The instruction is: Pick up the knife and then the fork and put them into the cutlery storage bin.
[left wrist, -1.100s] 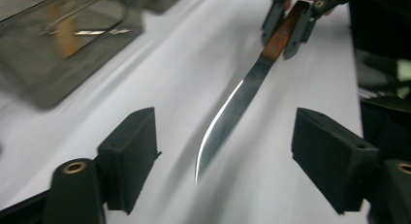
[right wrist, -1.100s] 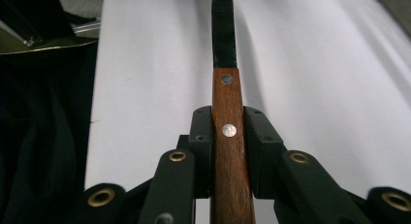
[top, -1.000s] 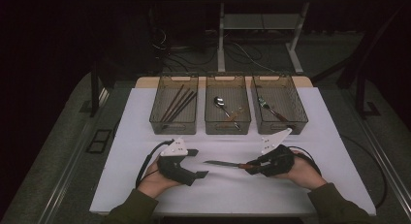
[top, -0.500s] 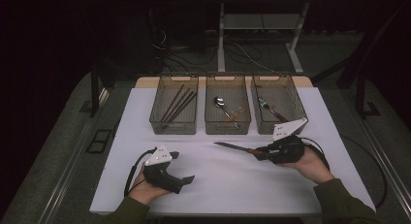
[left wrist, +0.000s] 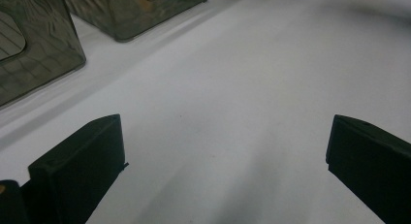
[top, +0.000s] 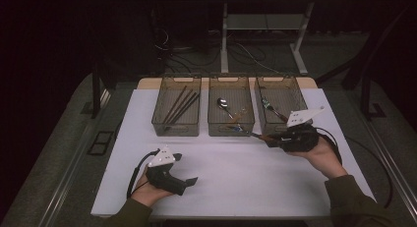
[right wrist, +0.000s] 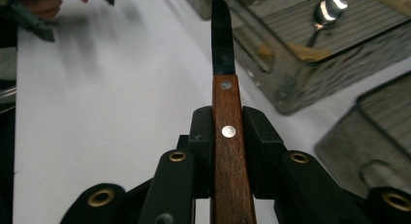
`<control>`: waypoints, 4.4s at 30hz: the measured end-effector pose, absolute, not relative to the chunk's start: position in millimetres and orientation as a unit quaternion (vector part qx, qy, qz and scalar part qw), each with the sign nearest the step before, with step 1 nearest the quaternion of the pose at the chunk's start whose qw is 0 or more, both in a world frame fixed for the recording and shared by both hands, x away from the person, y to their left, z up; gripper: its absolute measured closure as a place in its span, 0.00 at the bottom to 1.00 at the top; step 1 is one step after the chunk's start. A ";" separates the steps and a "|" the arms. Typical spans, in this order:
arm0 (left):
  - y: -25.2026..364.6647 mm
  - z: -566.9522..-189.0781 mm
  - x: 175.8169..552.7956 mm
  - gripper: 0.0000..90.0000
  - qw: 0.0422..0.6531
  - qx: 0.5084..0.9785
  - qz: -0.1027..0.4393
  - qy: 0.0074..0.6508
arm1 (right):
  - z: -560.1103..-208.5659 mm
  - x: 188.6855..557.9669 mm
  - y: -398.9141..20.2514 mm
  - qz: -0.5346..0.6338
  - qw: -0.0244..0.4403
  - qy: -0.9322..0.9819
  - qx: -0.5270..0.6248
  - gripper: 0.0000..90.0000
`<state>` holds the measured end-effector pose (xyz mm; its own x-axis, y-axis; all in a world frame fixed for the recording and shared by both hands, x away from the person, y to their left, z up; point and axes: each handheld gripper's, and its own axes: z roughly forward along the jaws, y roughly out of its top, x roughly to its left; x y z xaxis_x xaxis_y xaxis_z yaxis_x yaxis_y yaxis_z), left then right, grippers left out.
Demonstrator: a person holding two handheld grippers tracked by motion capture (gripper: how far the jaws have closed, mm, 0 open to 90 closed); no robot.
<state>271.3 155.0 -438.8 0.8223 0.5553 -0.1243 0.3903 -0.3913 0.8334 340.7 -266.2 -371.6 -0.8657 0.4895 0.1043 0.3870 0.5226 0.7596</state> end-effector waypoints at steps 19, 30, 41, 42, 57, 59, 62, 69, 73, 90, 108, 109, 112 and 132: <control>154.9 -438.0 271.2 0.00 0.469 0.828 0.089 0.293 | -354.4 363.5 -290.2 0.444 0.088 0.837 0.308 0.83; 154.1 -438.0 270.8 0.01 0.468 0.831 0.089 0.288 | -353.3 375.1 -310.8 0.450 0.112 0.813 0.351 0.83; 154.2 -438.3 270.8 0.01 0.465 0.832 0.089 0.290 | -350.1 388.0 -332.5 0.429 0.153 0.796 0.399 0.83; 154.1 -438.4 270.8 0.01 0.465 0.832 0.089 0.290 | -350.5 389.9 -334.7 0.430 0.152 0.791 0.407 0.83; 153.0 -438.8 270.3 0.01 0.462 0.834 0.090 0.289 | -363.5 429.3 -338.9 0.371 0.172 0.777 0.478 0.83; 152.9 -438.8 270.4 0.01 0.463 0.833 0.090 0.290 | -367.0 434.6 -337.2 0.361 0.173 0.778 0.484 0.83; 152.8 -438.8 270.4 0.01 0.461 0.834 0.090 0.288 | -373.7 443.0 -335.8 0.356 0.175 0.776 0.490 0.83; 152.4 -439.5 270.3 0.01 0.461 0.835 0.086 0.288 | -383.6 458.6 -327.2 0.326 0.176 0.780 0.504 0.83; 152.6 -439.6 270.1 0.01 0.460 0.836 0.086 0.286 | -389.3 464.3 -321.6 0.308 0.174 0.785 0.508 0.83; 152.4 -440.5 270.3 0.01 0.459 0.837 0.085 0.285 | -398.4 469.2 -319.6 0.294 0.173 0.787 0.514 0.81; 155.1 -441.7 271.2 0.01 0.456 0.839 0.083 0.285 | -383.9 458.9 -322.3 0.357 0.168 0.772 0.499 0.45; 155.4 -441.6 271.2 0.01 0.456 0.839 0.083 0.286 | -382.3 457.6 -321.9 0.361 0.167 0.770 0.499 0.43; 156.7 -441.2 271.7 0.01 0.457 0.838 0.083 0.286 | -377.9 453.5 -320.9 0.374 0.166 0.768 0.492 0.37; 160.3 -440.7 272.1 0.01 0.454 0.841 0.081 0.283 | -361.9 406.9 -313.1 0.436 0.177 0.767 0.436 0.20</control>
